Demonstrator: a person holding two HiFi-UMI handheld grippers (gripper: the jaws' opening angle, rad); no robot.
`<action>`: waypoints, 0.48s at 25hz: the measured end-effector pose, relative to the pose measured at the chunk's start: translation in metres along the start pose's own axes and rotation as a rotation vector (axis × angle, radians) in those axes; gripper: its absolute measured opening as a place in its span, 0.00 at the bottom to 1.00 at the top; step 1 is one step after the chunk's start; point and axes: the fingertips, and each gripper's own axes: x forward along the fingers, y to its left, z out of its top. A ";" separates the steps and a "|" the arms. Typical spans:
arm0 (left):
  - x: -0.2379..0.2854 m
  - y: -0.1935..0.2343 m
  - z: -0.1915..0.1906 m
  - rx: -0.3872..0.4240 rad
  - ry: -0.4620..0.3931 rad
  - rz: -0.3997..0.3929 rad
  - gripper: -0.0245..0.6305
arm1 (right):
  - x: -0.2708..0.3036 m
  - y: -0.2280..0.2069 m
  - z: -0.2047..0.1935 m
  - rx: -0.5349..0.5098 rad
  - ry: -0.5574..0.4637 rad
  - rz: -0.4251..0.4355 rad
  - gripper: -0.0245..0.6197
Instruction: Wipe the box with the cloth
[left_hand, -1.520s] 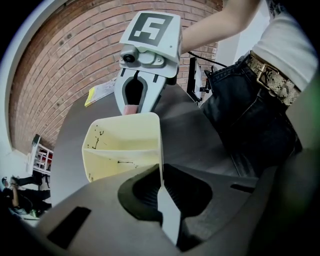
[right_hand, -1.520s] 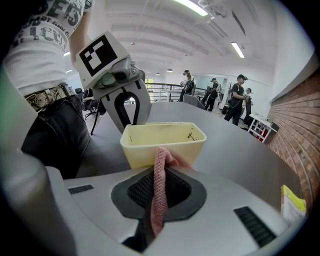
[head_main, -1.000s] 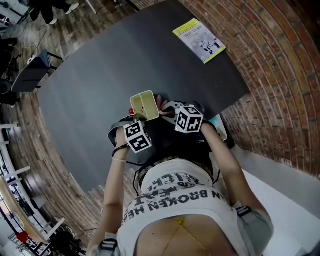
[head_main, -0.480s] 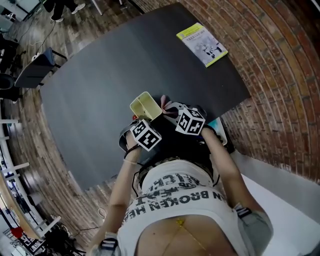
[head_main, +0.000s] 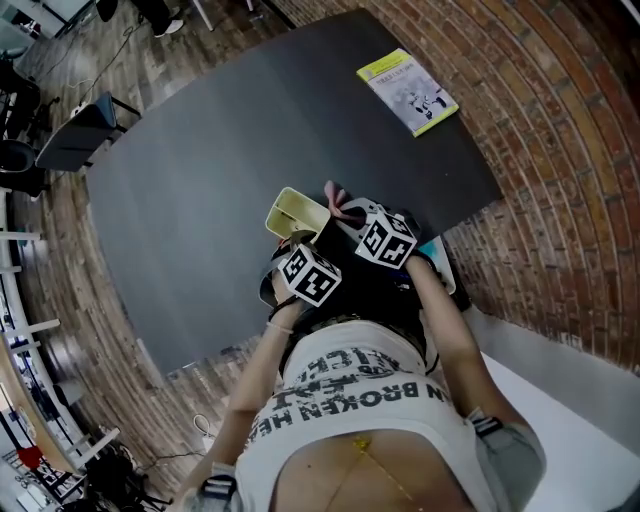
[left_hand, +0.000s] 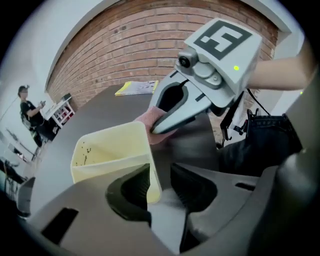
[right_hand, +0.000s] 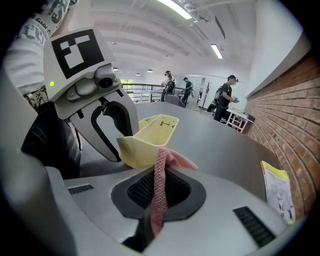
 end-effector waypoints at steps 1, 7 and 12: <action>-0.003 -0.001 0.000 0.038 0.002 0.005 0.21 | -0.003 -0.003 -0.001 0.009 -0.004 -0.009 0.07; -0.044 0.013 0.001 0.146 -0.105 0.039 0.21 | -0.028 -0.016 -0.006 0.075 -0.058 -0.071 0.07; -0.063 0.054 -0.028 0.322 -0.041 0.117 0.21 | -0.035 -0.017 -0.009 0.091 -0.061 -0.087 0.07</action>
